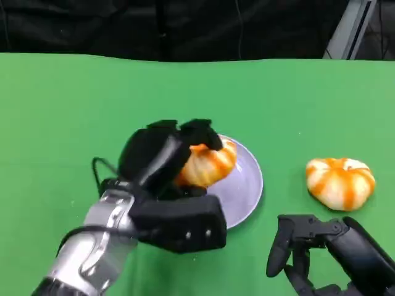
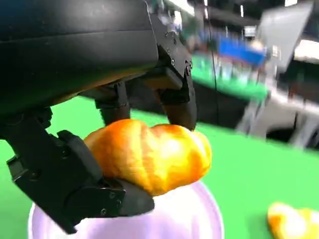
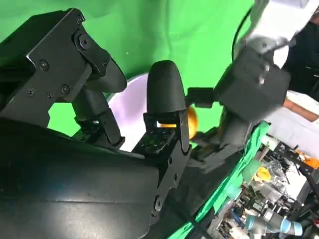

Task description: Grasp the bread from the table and place it into the plate.

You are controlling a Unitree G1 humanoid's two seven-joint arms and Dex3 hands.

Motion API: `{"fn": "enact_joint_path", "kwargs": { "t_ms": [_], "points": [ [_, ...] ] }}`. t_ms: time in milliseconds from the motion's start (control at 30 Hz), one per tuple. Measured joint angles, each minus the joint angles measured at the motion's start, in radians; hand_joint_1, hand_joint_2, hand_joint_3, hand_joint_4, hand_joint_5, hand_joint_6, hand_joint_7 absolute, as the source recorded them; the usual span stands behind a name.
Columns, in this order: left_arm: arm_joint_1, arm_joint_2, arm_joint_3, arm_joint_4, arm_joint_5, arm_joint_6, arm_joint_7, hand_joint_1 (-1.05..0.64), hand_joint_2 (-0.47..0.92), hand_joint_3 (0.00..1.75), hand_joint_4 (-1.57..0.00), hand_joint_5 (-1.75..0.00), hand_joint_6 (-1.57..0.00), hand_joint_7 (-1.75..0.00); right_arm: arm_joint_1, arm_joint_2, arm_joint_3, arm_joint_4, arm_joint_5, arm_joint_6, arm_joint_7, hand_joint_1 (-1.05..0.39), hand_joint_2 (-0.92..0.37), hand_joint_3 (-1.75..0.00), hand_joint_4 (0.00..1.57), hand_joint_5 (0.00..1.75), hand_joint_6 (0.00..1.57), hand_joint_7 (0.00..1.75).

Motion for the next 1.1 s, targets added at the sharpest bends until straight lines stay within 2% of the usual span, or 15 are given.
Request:
{"fn": "enact_joint_path", "kwargs": {
  "t_ms": [67,233,400,567,667,767,833,867,933,1000,1100],
  "points": [
    [-0.012,0.009,-0.022,0.000,0.012,0.026,-0.053,-0.62,0.92,0.25,-0.03,-0.43,-0.21,-0.09,0.001,0.000,0.001,0.000,-0.001,0.000,0.000,0.08,-0.29,-1.38,0.84,1.70,0.80,1.31],
    [-0.020,0.031,-0.061,-0.006,0.036,0.100,-0.187,-0.83,0.92,0.39,0.00,-0.05,-0.05,-0.01,0.001,0.000,0.002,-0.001,-0.002,0.000,0.000,0.08,-0.29,-1.37,0.84,1.70,0.81,1.31],
    [-0.020,0.044,-0.080,-0.043,0.037,0.159,-0.315,-0.87,0.92,0.42,0.00,0.00,-0.03,-0.01,0.001,0.000,0.002,-0.001,-0.002,-0.004,0.000,0.08,-0.29,-1.38,0.85,1.69,0.81,1.31],
    [-0.001,0.054,-0.082,-0.104,0.027,0.191,-0.369,-0.83,0.92,0.44,0.00,0.00,-0.05,-0.02,0.001,0.000,0.001,-0.001,-0.002,-0.007,0.000,0.09,-0.29,-1.38,0.84,1.67,0.81,1.30],
    [0.042,0.067,-0.058,-0.154,-0.012,0.179,-0.370,-0.74,0.92,0.40,-0.05,-0.03,-0.10,-0.04,0.000,-0.001,0.001,0.000,-0.004,-0.012,-0.001,0.09,-0.28,-1.38,0.85,1.66,0.82,1.29],
    [0.101,0.086,-0.008,-0.228,-0.079,0.140,-0.358,-0.60,0.92,0.34,-0.22,-0.14,-0.23,-0.10,-0.003,0.000,0.002,0.000,-0.012,-0.014,-0.003,0.08,-0.28,-1.40,0.84,1.69,0.82,1.29],
    [0.152,0.094,0.045,-0.287,-0.132,0.114,-0.339,-0.52,0.92,0.31,-0.38,-0.25,-0.34,-0.14,-0.004,0.000,0.002,-0.001,-0.014,-0.010,-0.003,0.08,-0.28,-1.40,0.84,1.70,0.82,1.29],
    [0.177,0.095,0.071,-0.316,-0.157,0.105,-0.326,-0.45,0.92,0.30,-0.48,-0.47,-0.42,-0.15,-0.004,0.001,0.002,-0.001,-0.014,-0.008,-0.003,0.08,-0.28,-1.40,0.84,1.70,0.82,1.30],
    [0.225,0.096,0.123,-0.367,-0.202,0.097,-0.305,-0.40,0.92,0.30,-0.56,-0.66,-0.50,-0.17,-0.005,0.001,0.003,-0.002,-0.014,-0.007,-0.003,0.08,-0.28,-1.40,0.84,1.70,0.81,1.30],
    [0.266,0.096,0.160,-0.410,-0.240,0.091,-0.295,-0.35,0.92,0.30,-0.67,-0.77,-0.63,-0.23,-0.005,0.002,0.004,-0.002,-0.014,-0.005,-0.002,0.08,-0.28,-1.40,0.83,1.69,0.81,1.30],
    [0.362,0.108,0.233,-0.508,-0.315,0.077,-0.295,-0.30,0.92,0.28,-0.72,-0.86,-0.76,-0.26,-0.004,0.003,0.006,-0.005,-0.014,-0.004,-0.002,0.07,-0.28,-1.40,0.84,1.69,0.81,1.30]
  ]
}}
